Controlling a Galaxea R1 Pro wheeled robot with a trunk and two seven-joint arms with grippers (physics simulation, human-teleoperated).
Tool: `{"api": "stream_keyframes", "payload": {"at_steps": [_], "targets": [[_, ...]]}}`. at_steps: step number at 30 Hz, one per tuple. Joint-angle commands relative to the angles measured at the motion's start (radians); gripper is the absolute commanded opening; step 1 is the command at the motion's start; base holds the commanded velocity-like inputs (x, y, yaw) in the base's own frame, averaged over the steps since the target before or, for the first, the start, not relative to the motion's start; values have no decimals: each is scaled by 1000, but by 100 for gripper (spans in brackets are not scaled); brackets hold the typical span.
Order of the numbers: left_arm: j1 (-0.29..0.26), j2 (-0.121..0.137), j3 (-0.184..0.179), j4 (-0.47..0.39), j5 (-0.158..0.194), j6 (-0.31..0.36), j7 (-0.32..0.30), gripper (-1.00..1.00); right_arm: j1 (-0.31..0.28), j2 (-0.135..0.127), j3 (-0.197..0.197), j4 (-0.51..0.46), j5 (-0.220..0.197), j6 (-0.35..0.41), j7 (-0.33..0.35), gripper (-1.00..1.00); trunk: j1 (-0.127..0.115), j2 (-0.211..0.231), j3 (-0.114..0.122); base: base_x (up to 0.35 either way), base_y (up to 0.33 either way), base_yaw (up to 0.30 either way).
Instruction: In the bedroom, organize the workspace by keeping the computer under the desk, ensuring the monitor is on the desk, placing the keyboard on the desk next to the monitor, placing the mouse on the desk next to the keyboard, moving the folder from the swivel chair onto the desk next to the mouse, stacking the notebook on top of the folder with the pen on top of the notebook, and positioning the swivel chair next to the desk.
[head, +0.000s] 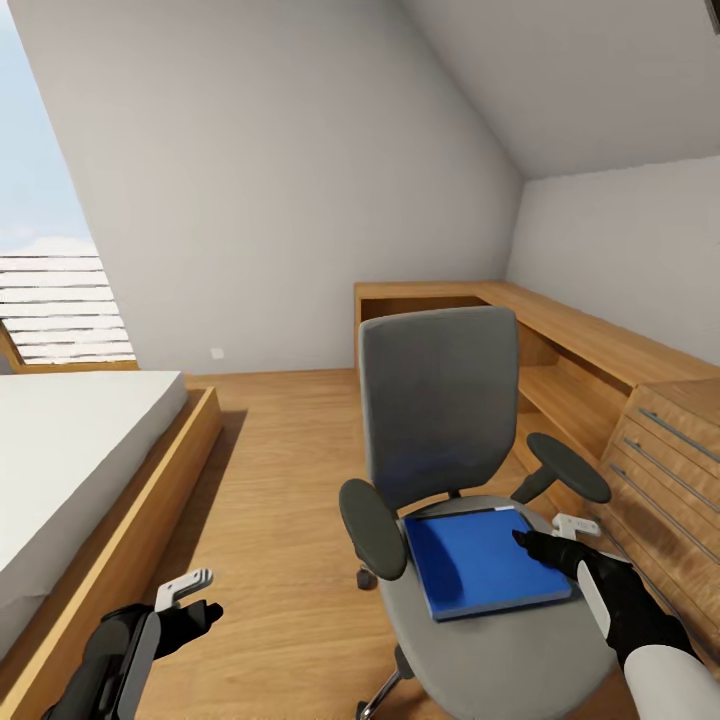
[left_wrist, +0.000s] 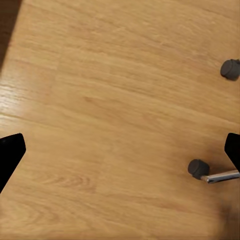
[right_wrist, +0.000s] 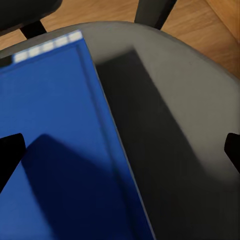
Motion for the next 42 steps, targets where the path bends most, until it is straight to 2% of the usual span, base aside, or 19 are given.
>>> {"api": "stream_keyframes", "payload": {"at_steps": [1, 23, 42], "targets": [[-1, -1, 3, -1, 7, 5, 0, 100, 0, 1, -3, 40, 7, 6, 7, 100, 0, 0, -1, -2, 0, 0], [-1, -2, 3, -1, 6, 1, 0, 100, 0, 1, -2, 42, 7, 6, 7, 100, 0, 0, -1, -63, 0, 0], [-1, -1, 3, -1, 4, -4, 0, 100, 0, 2, 1, 42, 8, 5, 5, 100, 0, 0, -1, -130, 0, 0]]}}
